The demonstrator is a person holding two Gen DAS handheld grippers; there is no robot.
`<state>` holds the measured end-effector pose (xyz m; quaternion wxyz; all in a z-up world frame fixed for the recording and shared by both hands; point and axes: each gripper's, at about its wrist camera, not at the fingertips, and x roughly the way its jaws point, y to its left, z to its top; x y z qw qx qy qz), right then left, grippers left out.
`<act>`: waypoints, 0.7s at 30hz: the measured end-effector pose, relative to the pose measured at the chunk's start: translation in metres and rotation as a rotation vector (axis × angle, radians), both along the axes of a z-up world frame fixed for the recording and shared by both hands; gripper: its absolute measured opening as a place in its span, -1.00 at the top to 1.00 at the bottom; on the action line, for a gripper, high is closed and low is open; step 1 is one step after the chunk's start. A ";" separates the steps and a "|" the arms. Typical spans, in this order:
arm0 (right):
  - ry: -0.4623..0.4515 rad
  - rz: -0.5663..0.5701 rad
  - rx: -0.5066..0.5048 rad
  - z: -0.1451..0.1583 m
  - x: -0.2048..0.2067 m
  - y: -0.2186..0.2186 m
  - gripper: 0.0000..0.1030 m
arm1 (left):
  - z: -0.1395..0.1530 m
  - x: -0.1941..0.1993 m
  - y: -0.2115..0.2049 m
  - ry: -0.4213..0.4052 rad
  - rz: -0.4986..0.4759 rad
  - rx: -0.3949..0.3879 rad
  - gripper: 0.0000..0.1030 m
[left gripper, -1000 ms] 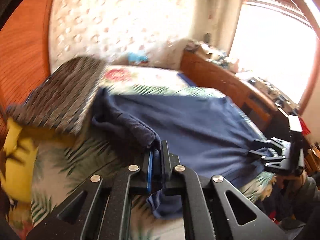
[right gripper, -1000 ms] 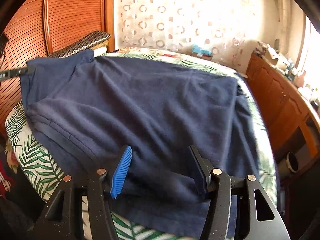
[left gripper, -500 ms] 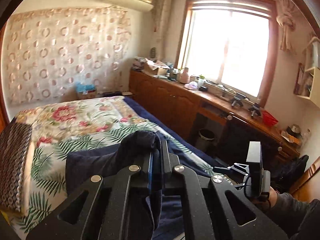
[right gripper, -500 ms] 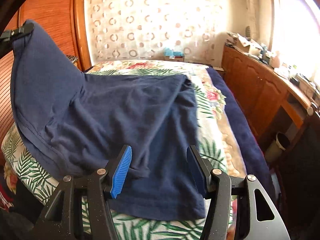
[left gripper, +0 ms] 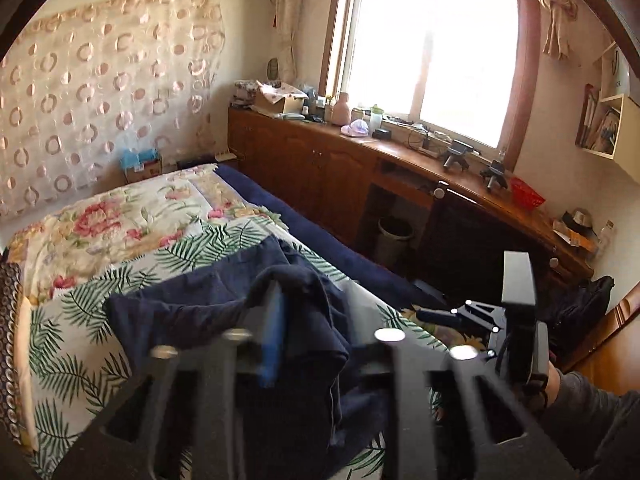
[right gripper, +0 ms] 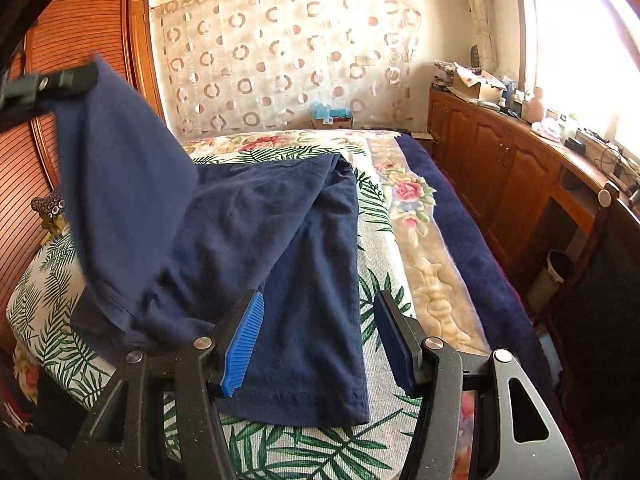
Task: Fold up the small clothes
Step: 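Open the left gripper and withdraw both grippers from the shirt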
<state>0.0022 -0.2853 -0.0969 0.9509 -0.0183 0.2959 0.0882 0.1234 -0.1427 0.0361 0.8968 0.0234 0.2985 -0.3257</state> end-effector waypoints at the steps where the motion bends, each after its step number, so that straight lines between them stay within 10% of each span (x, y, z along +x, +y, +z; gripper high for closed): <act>1: -0.001 -0.002 0.001 0.000 0.000 0.000 -0.15 | -0.002 -0.001 0.001 0.002 0.005 0.000 -0.02; 21: -0.016 0.098 -0.036 0.007 0.030 0.032 -0.15 | -0.050 -0.027 0.101 0.016 0.279 0.061 -0.34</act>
